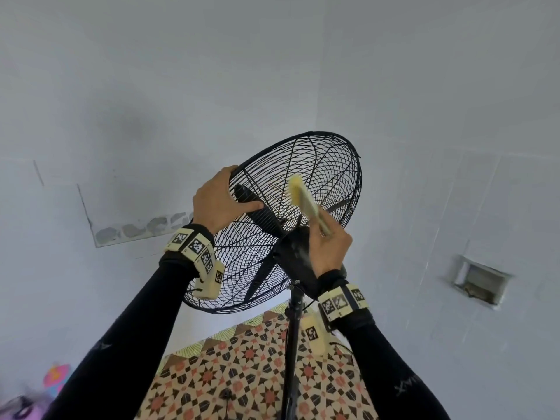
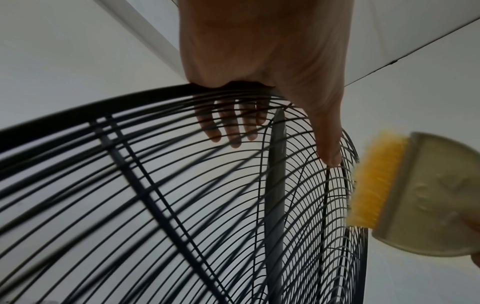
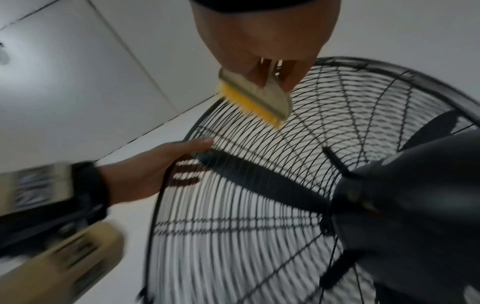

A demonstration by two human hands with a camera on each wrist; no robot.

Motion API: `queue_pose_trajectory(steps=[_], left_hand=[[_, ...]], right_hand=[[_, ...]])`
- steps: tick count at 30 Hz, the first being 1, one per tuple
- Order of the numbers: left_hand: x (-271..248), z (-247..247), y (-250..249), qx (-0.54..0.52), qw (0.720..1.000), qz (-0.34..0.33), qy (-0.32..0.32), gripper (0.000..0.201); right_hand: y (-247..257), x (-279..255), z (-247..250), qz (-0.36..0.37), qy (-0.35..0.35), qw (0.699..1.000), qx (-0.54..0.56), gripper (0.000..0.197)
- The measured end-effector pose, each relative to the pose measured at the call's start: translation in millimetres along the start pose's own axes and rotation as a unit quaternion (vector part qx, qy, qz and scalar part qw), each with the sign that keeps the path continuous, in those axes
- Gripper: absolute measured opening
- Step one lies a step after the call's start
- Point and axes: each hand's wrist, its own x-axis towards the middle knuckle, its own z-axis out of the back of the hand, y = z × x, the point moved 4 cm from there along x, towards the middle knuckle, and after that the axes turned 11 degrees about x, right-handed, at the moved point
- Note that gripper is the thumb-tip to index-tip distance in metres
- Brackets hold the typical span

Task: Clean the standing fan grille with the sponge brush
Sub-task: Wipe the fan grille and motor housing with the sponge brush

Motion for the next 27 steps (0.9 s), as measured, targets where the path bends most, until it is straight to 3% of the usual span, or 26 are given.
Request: queue_pose_trajectory(steps=[2, 3, 5, 8, 10, 15, 17, 22, 24, 27], left_hand=[[-1, 0, -1, -0.001, 1.000, 0.000, -0.002, 0.104], [-1, 1, -2, 0.001, 1.000, 0.000, -0.002, 0.105], [-2, 0, -2, 0.002, 1.000, 0.001, -0.002, 0.105], [-1, 2, 2, 0.007, 1.000, 0.007, -0.007, 0.105], [-1, 3, 2, 0.010, 1.000, 0.001, -0.007, 0.106], [-2, 1, -4, 0.009, 1.000, -0.004, -0.005, 0.105], [-2, 1, -4, 0.013, 1.000, -0.001, -0.007, 0.106], [-4, 2, 1, 0.013, 1.000, 0.008, -0.012, 0.107], [-5, 2, 0, 0.009, 1.000, 0.006, -0.010, 0.106], [-6, 2, -4, 0.007, 1.000, 0.000, -0.010, 0.104]], right_hand=[[-1, 21, 6, -0.012, -0.065, 0.998, -0.018, 0.031], [-3, 25, 1, -0.027, -0.063, 0.997, -0.033, 0.034], [-5, 13, -18, -0.058, -0.006, 0.998, -0.032, 0.042], [-9, -31, -39, -0.005, 0.117, 0.993, -0.008, 0.054], [-13, -45, -34, 0.011, 0.151, 0.988, -0.010, 0.054], [-12, 3, -15, -0.031, -0.021, 0.999, -0.001, 0.040], [-13, 5, -30, -0.038, -0.017, 0.999, 0.001, 0.046], [-16, -61, -55, -0.058, 0.125, 0.987, 0.078, 0.060], [-19, -59, -43, -0.080, 0.102, 0.988, 0.090, 0.052], [-35, -18, -30, -0.112, -0.012, 0.991, 0.078, 0.048]])
